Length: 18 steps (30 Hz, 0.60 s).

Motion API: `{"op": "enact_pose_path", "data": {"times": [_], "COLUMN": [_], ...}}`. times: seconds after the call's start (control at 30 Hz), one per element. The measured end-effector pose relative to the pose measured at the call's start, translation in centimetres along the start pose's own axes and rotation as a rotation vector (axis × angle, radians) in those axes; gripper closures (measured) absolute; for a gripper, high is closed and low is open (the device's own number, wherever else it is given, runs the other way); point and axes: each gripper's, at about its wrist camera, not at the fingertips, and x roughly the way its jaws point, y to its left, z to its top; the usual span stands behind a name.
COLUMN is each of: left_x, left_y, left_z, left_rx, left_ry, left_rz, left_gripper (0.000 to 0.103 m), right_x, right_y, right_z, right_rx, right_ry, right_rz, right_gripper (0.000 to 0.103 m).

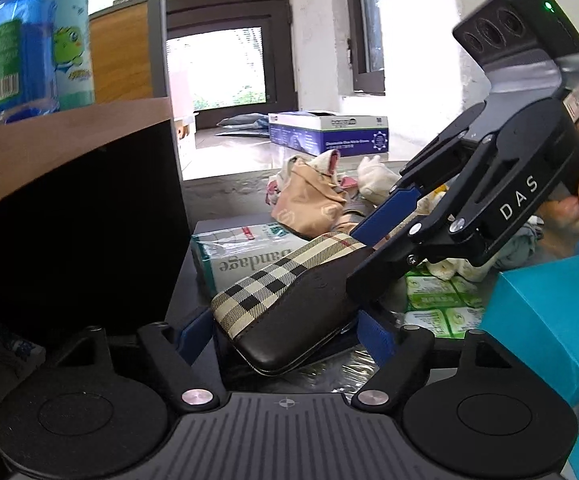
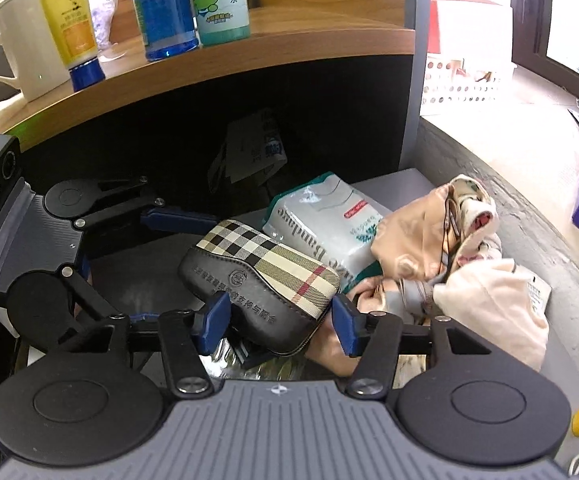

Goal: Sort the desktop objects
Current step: 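Lift the glasses case with the right gripper and carry it to the cardboard box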

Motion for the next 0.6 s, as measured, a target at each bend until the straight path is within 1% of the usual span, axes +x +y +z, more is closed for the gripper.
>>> {"op": "enact_pose_path", "data": {"times": [0.13,0.3,0.4,0.6], "left_x": [-0.7,-2.0,-3.3,-6.1], "left_y": [-0.8,-1.7,-2.2,-4.1], "left_z": [0.1,0.6,1.1,2.3], "left_rx": [0.015,0.022,0.021,0.052], "left_ry": [-0.003,-0.019,-0.030,-0.058], "left_rz": [0.005,0.003,0.001,0.000], "left_gripper": [0.023,0.023,0.023,0.023], "right_x": [-0.9,-2.6,-3.9,-6.7], "right_y": [0.7,2.1,2.9,4.9], "right_z": [-0.7,-0.9,-0.9,-1.1], "right_rx": [0.002,-0.002,-0.009,-0.019], "right_ry": [0.001,-0.018,-0.038,-0.078], "right_rz": [-0.010,-0.017,-0.023,-0.045], "right_gripper": [0.041,0.041,0.041,0.041]}}
